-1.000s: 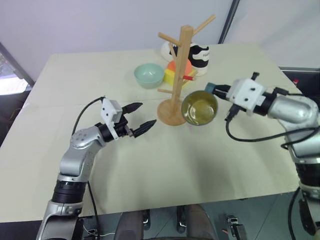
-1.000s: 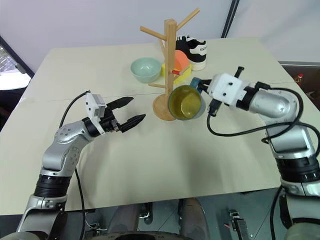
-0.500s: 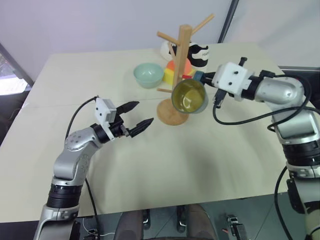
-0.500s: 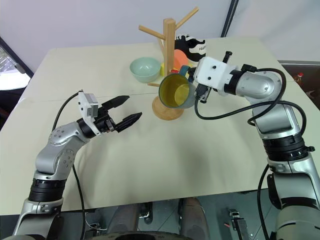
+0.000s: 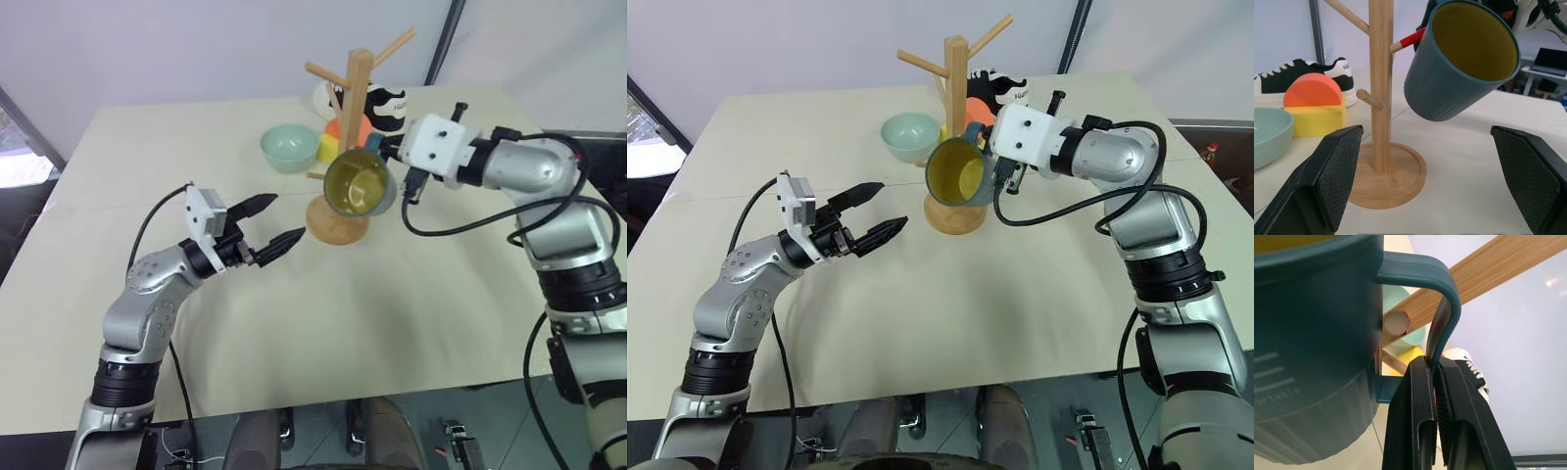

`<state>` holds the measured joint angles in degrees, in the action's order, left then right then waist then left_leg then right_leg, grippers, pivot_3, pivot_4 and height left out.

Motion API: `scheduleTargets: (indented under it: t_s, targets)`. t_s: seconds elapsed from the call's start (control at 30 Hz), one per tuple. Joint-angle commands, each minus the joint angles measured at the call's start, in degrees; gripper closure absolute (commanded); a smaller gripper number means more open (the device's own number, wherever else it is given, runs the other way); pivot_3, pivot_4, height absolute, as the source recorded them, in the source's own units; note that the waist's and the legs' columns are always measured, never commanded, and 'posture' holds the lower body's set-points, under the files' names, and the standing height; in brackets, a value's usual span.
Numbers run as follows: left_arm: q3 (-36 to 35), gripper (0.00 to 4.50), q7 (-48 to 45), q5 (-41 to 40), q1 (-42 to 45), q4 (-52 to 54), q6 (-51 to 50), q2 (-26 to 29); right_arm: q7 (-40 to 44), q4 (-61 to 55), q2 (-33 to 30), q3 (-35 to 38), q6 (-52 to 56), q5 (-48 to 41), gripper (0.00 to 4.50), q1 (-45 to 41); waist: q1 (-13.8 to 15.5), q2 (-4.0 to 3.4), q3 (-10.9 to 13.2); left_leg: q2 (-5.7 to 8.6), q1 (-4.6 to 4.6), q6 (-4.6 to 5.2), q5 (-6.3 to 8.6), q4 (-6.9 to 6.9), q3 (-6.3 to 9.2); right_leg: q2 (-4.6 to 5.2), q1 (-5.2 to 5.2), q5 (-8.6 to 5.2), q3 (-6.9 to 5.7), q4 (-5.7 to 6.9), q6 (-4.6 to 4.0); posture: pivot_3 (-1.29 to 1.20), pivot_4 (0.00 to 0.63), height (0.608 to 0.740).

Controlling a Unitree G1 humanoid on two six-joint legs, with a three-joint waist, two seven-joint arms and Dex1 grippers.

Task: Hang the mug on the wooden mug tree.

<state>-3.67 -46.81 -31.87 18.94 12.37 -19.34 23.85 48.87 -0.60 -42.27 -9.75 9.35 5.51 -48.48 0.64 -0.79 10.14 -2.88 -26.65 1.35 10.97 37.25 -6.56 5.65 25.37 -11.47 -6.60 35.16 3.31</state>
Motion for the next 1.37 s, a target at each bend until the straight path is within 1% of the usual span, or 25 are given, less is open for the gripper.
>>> scheduleTargets:
  t_s: [0.03,0.2,0.27,0.3,0.4,0.5,0.67,0.73,0.8,0.93,1.07,1.13,1.23,1.37]
  targets:
    - [-1.3,0.00,0.4,-0.9,1.2,2.4,0.4,0.6,-0.1,-0.3,0.1,0.5,-0.2,0.9,4.45,-2.7,0.0,0.00,0.0,0.00,0.00,0.00,0.00,0.00,0.00,0.00,0.00,0.00,0.00,0.00,0.00,0.00,0.150,0.732]
    - [-1.1,0.00,0.7,-1.0,1.0,2.6,0.6,0.6,-0.3,0.9,0.6,-0.3,0.3,2.0,4.45,-3.1,-0.1,0.00,0.0,0.00,0.02,-0.01,0.00,0.01,-0.02,-0.01,0.00,0.00,0.00,0.01,0.00,0.00,0.150,0.732]
    - [-1.1,0.00,0.8,-1.0,1.0,2.6,0.7,0.6,-0.4,1.1,0.9,-0.2,0.2,2.2,3.84,-3.3,-0.1,0.00,0.0,-0.01,0.02,-0.02,0.00,0.01,-0.02,0.00,0.00,0.00,0.01,0.01,0.00,0.00,0.150,0.732]
    - [-1.0,0.00,0.9,-1.0,1.0,2.6,0.7,0.6,-0.4,1.2,1.1,-0.1,0.1,2.2,3.45,-3.4,0.0,0.00,0.0,-0.01,0.02,-0.02,0.00,0.01,-0.02,0.00,0.00,0.00,0.01,0.01,0.00,0.00,0.150,0.732]
    - [-1.1,0.00,1.0,-1.0,0.8,2.8,0.7,0.6,-0.7,1.2,0.9,0.2,-0.7,2.7,1.89,-3.8,0.0,0.00,0.0,-0.01,0.01,-0.02,0.00,0.00,-0.02,0.00,0.01,0.00,0.01,0.01,0.00,0.00,0.150,0.732]
    - [-1.1,0.00,1.2,-0.9,0.9,2.7,0.7,0.6,-0.6,1.0,-0.4,1.3,-1.5,2.8,1.89,-3.9,0.0,0.00,0.0,-0.01,0.01,-0.02,0.00,-0.01,-0.02,0.00,0.02,0.00,0.01,0.01,0.00,0.00,0.150,0.732]
    - [-1.1,0.00,1.4,-0.5,0.8,2.2,0.9,0.6,-0.2,-0.1,-2.1,4.9,-0.1,0.1,1.89,-3.1,0.0,0.00,0.0,0.00,0.00,-0.02,0.00,0.00,-0.03,0.00,0.02,0.00,0.01,0.00,0.00,0.00,0.150,0.732]
    - [-2.0,0.00,3.5,-0.2,0.9,1.2,0.8,0.0,0.4,-1.6,-2.7,10.2,3.5,-4.9,1.89,0.4,0.1,0.01,0.0,0.00,0.01,-0.02,0.00,-0.01,-0.03,0.00,0.01,0.00,0.02,0.00,0.00,0.00,0.150,0.732]
    - [-2.6,0.00,5.6,0.9,0.9,0.1,1.1,-0.3,0.1,-3.3,-2.0,15.3,7.2,-10.2,1.89,3.8,0.2,0.04,0.0,0.00,0.01,-0.02,0.00,-0.02,0.02,0.00,-0.02,0.00,0.01,0.00,0.00,0.00,0.150,0.732]
    - [-5.3,0.00,12.2,3.4,0.4,-4.5,2.8,-2.4,-4.6,-5.2,4.8,26.1,13.1,-21.3,1.89,12.9,0.1,0.11,0.0,-0.01,0.05,0.00,0.00,-0.01,0.02,-0.01,-0.09,0.00,0.01,-0.01,0.01,0.00,0.150,0.732]
    - [-6.9,0.00,17.4,7.6,-1.5,-9.9,5.9,-3.4,-9.1,-4.1,11.9,30.4,10.4,-25.4,1.89,21.1,-0.1,0.10,0.0,-0.02,0.16,-0.01,0.00,-0.02,0.00,-0.04,-0.14,0.01,0.02,0.02,0.01,0.00,0.150,0.732]
    - [-7.4,0.00,18.8,8.6,-2.2,-11.3,6.9,-3.9,-11.0,-2.6,14.2,31.0,8.7,-25.7,1.89,23.2,-0.3,0.07,0.0,-0.03,0.15,-0.01,0.00,-0.02,0.01,-0.04,-0.09,0.01,0.02,0.05,0.02,0.00,0.150,0.732]
    - [-7.8,0.00,20.3,10.0,-3.8,-12.7,7.9,-4.3,-12.8,0.8,16.6,29.8,4.0,-24.1,1.89,26.8,-0.2,0.07,0.0,-0.04,0.14,-0.02,0.00,-0.02,0.01,-0.04,-0.07,0.00,0.03,0.05,0.02,0.00,0.150,0.732]
    - [-8.5,0.00,20.9,9.5,-6.2,-11.6,8.0,-4.4,-13.1,4.4,18.8,28.2,1.8,-24.8,1.89,29.4,-0.2,0.07,0.0,-0.05,0.15,-0.03,0.01,-0.03,0.01,-0.01,-0.08,0.00,0.03,0.01,0.01,0.00,0.150,0.732]
